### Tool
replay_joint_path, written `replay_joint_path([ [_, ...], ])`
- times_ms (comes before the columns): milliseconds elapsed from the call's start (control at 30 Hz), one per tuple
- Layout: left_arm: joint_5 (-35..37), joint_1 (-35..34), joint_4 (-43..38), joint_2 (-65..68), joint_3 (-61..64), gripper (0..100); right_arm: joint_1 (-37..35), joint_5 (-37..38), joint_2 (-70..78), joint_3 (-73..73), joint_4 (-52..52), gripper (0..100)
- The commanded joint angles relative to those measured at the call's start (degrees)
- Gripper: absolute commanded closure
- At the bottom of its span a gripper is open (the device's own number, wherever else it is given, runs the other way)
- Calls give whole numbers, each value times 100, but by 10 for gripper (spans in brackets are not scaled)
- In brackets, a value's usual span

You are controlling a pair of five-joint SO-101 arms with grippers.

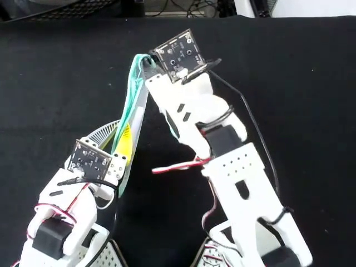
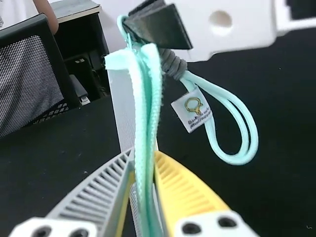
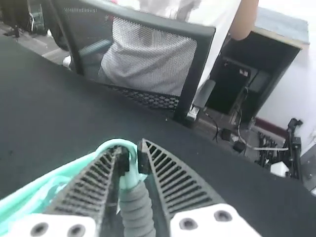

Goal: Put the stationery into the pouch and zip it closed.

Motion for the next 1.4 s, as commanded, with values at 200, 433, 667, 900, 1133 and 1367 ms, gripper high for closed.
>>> replay_joint_path([
  [200, 0, 66, 97, 18, 48, 970, 923, -44, 664, -31, -1248, 986],
  [433, 0, 66, 97, 18, 48, 970, 1055, -53, 927, -171, -1275, 986],
  [667, 9, 66, 97, 18, 48, 970, 1266, -70, 1385, -435, -1275, 986],
  [900, 9, 66, 97, 18, 40, 970, 1266, -44, 1851, -664, -1310, 986],
  [1133, 9, 66, 105, 18, 31, 970, 1407, -70, 2264, -875, -1275, 986],
  [1367, 9, 66, 105, 18, 13, 970, 1380, -70, 2062, -831, -888, 986],
])
